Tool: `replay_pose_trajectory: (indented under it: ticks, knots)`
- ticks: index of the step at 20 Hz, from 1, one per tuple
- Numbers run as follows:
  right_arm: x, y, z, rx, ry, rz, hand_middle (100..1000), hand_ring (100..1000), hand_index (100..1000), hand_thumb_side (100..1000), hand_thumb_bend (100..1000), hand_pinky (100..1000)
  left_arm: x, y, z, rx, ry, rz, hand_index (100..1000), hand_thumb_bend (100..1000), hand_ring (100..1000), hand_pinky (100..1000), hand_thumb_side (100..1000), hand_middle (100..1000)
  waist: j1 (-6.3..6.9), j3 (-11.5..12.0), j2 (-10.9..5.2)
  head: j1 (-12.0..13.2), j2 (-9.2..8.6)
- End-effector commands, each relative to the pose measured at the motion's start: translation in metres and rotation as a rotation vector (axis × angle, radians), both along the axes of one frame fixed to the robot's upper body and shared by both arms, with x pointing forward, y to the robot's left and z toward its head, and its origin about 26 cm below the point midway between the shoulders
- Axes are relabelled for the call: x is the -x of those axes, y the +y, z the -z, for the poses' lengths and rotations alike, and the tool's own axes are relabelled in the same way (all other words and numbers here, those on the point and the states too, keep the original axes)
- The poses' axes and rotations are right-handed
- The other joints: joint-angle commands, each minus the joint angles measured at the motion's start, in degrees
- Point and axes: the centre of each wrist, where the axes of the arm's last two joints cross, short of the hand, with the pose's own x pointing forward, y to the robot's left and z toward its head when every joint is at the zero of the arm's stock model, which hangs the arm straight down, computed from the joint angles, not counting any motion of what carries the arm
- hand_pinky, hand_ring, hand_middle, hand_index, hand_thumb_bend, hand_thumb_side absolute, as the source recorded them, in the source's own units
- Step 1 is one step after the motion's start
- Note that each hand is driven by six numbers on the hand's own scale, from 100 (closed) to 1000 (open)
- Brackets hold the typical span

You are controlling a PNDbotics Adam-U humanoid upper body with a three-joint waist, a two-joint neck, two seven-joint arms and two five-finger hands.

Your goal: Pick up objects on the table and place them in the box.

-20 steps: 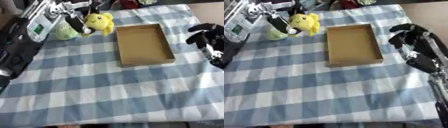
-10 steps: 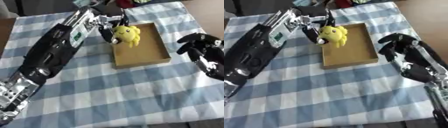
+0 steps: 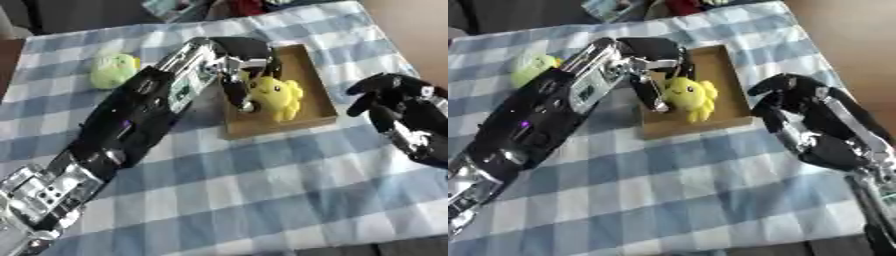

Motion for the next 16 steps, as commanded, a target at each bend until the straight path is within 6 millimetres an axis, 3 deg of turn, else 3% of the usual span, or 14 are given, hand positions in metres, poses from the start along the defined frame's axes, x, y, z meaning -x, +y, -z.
replay_pose_trajectory:
  ticks: [1,6,16]
  knots:
    - [0.000,0.000,-0.005,-0.002,-0.016,-0.007,703,615,762,487,181,634,0.000,0.000,-0.007,-0.036,-0.009,0.008,788,521,597,685,153,616,-0.28,0.1,-0.98,-0.1,-0.63]
    - [0.000,-0.002,-0.004,-0.005,-0.011,-0.001,703,614,764,485,181,634,0.002,0.005,-0.016,-0.036,-0.028,-0.009,798,558,621,705,176,653,-0.36,0.4,-1.11,-0.5,-0.69]
    - [0.000,-0.007,0.000,-0.006,-0.001,0.021,703,614,765,485,182,634,0.014,0.033,-0.072,0.061,-0.157,-0.076,799,568,623,715,200,655,-0.85,1.9,-1.97,-1.6,-0.39]
